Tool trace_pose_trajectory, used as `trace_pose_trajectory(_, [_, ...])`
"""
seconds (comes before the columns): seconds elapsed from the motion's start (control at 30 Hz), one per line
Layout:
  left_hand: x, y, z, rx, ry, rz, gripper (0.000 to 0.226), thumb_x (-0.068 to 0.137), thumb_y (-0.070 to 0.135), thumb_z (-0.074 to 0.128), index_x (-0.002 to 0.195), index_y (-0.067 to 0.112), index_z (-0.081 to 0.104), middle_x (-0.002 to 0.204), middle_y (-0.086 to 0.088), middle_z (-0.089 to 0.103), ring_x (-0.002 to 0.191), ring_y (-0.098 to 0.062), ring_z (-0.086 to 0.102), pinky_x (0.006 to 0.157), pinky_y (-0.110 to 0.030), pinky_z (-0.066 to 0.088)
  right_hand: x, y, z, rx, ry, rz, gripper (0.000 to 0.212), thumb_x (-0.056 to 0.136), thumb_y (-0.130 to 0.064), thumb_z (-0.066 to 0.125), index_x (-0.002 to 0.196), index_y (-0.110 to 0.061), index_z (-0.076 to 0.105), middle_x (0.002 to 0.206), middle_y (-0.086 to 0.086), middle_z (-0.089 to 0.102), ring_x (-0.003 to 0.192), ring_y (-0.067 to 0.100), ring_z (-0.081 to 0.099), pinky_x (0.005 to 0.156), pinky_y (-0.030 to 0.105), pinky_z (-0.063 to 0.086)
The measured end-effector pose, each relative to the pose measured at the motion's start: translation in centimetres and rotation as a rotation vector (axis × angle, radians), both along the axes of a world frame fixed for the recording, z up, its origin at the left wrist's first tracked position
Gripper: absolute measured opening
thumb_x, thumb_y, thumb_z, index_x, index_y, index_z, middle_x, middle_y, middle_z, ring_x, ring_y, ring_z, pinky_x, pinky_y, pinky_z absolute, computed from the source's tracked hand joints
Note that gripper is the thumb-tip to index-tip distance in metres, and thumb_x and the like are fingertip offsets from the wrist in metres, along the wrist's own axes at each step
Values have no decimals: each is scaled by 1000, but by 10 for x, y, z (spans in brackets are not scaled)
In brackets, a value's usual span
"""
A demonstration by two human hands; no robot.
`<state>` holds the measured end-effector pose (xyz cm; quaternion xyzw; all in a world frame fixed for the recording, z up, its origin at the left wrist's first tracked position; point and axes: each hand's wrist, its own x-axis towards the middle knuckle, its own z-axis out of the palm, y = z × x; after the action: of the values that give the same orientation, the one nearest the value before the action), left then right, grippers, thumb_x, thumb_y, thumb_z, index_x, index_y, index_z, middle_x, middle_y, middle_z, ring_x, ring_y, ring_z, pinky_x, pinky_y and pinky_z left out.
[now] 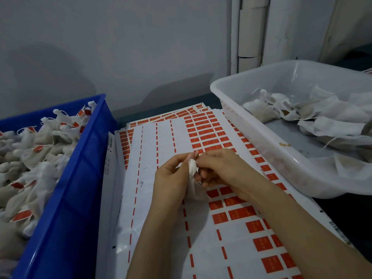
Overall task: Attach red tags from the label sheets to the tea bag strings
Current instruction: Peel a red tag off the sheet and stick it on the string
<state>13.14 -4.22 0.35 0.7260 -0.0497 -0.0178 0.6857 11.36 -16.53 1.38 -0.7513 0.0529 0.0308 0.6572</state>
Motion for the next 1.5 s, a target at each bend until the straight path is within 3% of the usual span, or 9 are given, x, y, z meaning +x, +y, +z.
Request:
trace_pose_trajectory(0.3, [-5, -1, 5, 59, -14, -25, 35, 71, 67, 37, 86, 46, 61, 74, 34, 60, 73, 4, 62, 50, -3, 44, 3, 0, 1, 100, 103, -103, 21, 89, -26, 56, 70, -17, 59, 58, -1, 59, 50, 10, 54, 55, 21, 47])
trace_pose_trajectory(0.43, [-5, -4, -1, 127, -91, -15, 10, 78, 42, 68, 86, 36, 63, 77, 35, 63, 76, 18, 58, 48, 1, 40, 3, 0, 0, 145, 155, -159, 16, 88, -23, 54, 74, -16, 59, 61, 1, 57, 53, 11, 52, 56, 22, 46])
trace_pose_trajectory(0.67, [1, -4, -12, 163, -188, 185, 8, 86, 27, 63, 78, 29, 65, 68, 19, 65, 75, 12, 58, 46, 0, 39, 10, 4, -2, 212, 190, -244, 33, 90, -22, 49, 57, -18, 51, 44, -5, 48, 40, 7, 41, 54, 22, 39])
trace_pose_trajectory(0.83, [-1, -9, -16, 245, -189, 149, 14, 85, 20, 62, 74, 29, 60, 68, 27, 60, 73, 16, 54, 44, 0, 38, 14, 3, -2, 155, 164, -367, 34, 92, -24, 47, 59, -19, 50, 44, -6, 48, 41, 6, 40, 48, 19, 37])
trace_pose_trajectory(0.97, [9, -12, -8, 163, 175, 114, 7, 92, 21, 56, 94, 22, 62, 91, 19, 65, 82, -5, 61, 57, -7, 48, 15, -2, -1, 50, 122, -323, 36, 93, -21, 48, 57, -19, 47, 44, -6, 49, 39, 7, 39, 49, 20, 38])
trace_pose_trajectory(1.03, [13, -10, -5, 67, 305, 100, 24, 96, 30, 50, 102, 11, 62, 104, -3, 65, 79, -10, 58, 63, -9, 47, 14, -5, -2, -23, 71, -221, 40, 91, -19, 52, 52, -22, 47, 44, -5, 49, 40, 9, 42, 54, 22, 41])
trace_pose_trajectory(1.13, [3, -2, 0, 47, 191, 40, 32, 87, 53, 51, 76, 26, 64, 71, 11, 69, 67, -11, 64, 53, -17, 45, 9, -5, -4, 38, -10, -102, 41, 87, -22, 55, 46, -27, 56, 50, -5, 53, 44, 5, 48, 54, 19, 44])
trace_pose_trajectory(1.33, [-5, 1, 3, 157, 63, -113, 5, 81, 42, 62, 81, 41, 67, 87, 22, 69, 85, -5, 63, 68, -18, 51, 10, -5, -4, 59, -105, -167, 22, 90, -23, 54, 70, -27, 64, 79, 0, 66, 78, 17, 65, 68, 24, 54])
trace_pose_trajectory(1.5, [-7, 3, 4, 153, 62, -177, 10, 79, 40, 64, 80, 33, 72, 81, 21, 70, 77, 2, 64, 57, -8, 46, 10, -6, -4, 109, -127, -200, 23, 90, -24, 54, 69, -26, 64, 75, 0, 65, 76, 20, 63, 70, 27, 53])
